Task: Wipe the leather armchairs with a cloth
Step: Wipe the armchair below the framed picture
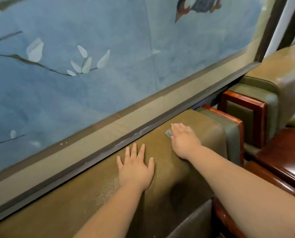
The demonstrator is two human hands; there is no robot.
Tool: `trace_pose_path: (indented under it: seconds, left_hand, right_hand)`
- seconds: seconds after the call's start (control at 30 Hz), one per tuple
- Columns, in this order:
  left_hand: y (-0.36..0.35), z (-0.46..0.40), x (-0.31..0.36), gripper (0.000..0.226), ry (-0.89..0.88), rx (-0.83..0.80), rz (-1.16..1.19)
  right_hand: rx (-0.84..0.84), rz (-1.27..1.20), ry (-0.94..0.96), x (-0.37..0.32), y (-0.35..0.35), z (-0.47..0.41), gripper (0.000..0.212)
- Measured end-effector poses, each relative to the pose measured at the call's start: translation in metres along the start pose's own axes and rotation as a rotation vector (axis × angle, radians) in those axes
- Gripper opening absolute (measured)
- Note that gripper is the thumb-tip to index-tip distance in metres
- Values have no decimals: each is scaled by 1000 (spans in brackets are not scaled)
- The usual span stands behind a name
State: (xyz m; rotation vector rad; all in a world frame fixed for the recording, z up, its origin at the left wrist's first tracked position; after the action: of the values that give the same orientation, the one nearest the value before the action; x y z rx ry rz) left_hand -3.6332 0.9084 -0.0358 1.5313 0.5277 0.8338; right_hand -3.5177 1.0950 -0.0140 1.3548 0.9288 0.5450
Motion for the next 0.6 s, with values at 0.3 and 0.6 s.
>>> trace_pose_path:
  seconds: [0.3,0.6]
  left_hand:
    - [-10,-45,23,65,-77,244,-70]
    - [-12,-54,29,62,-186,327,-47]
  right_hand:
    - [-127,-51,275,8,-5,-45,50]
    - [-57,-32,347,-23,-19,-38,48]
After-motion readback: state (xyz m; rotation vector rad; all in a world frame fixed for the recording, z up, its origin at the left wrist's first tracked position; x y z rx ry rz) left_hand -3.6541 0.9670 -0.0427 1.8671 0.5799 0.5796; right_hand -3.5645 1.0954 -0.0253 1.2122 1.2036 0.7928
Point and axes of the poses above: each hand's wrist, its own z-axis away from the middle knuckle, its own y-axis out of the back of the hand, x = y × z, the point moved 8 cm from there along -z, towards the middle knuckle, and after that the axes turned 6 degrees about y, right-handed, at the moved point
